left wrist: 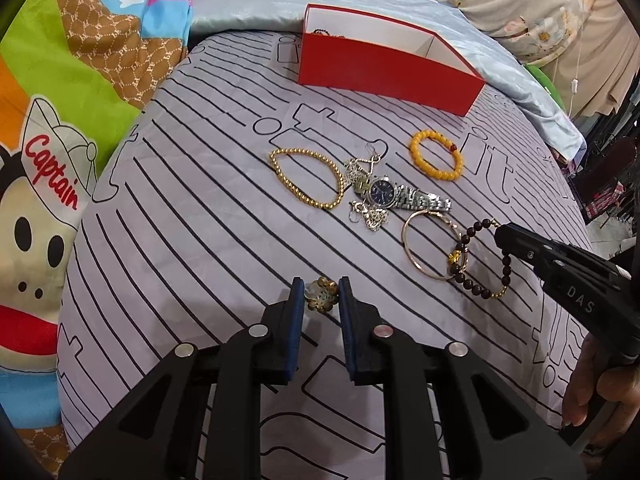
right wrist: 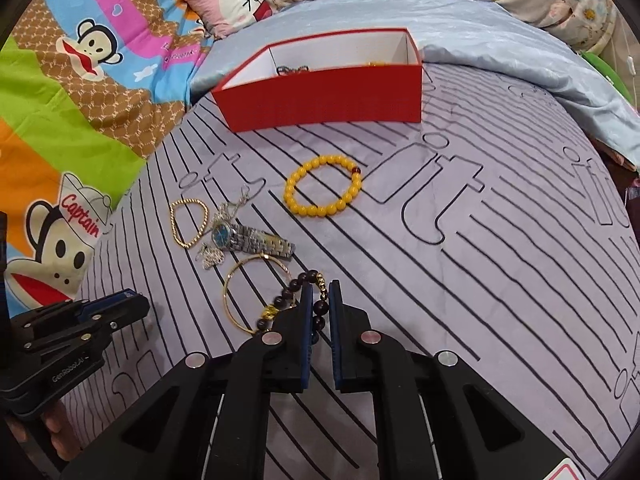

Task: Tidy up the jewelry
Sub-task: 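Carry the gold ring and black bead bracelet into the red box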

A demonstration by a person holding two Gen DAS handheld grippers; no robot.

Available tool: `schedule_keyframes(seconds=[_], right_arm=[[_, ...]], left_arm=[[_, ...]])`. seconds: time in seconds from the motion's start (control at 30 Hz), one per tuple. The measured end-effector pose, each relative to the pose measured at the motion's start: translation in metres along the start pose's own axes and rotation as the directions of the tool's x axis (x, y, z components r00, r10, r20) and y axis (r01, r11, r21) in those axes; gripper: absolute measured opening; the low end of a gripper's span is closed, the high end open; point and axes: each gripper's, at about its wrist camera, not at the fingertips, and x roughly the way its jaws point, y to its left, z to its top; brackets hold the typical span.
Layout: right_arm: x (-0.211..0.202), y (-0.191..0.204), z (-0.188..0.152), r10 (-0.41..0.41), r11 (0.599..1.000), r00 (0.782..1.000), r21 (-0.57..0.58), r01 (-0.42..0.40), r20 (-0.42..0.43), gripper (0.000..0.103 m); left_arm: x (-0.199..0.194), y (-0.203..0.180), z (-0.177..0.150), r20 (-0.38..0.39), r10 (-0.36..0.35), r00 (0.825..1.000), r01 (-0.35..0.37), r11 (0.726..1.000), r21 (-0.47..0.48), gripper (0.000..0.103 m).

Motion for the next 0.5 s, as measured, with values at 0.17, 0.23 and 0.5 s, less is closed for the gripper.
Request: schedule_keyframes(seconds=[0.17,0.23,0.5], right_arm=[[-0.016,0.002,0.01,0.013,1.0,0.999,-0.002,-0.012,0.043,0.007],[-0.023,0.003,0.015,0.017,1.0,0.998,-0.004,-0.017,0.06,0.007],[-0.043,-0.003,0.038,0.024,1.0,0.992,0.004,-0.025,0.124,0.007]], left_arm=[[-0.006,-0.005,0.009,0.021,-0.003,1.0,0.003,1.0,0.012,0.017],[-0.008,-0.007,0.014,0.03,-0.006,1.0,0.005,1.0,0.015,0.017],[-0.016,-0.015,0.043,0.077,-0.02,0.997,0.017,0.999,0.031,0.017]])
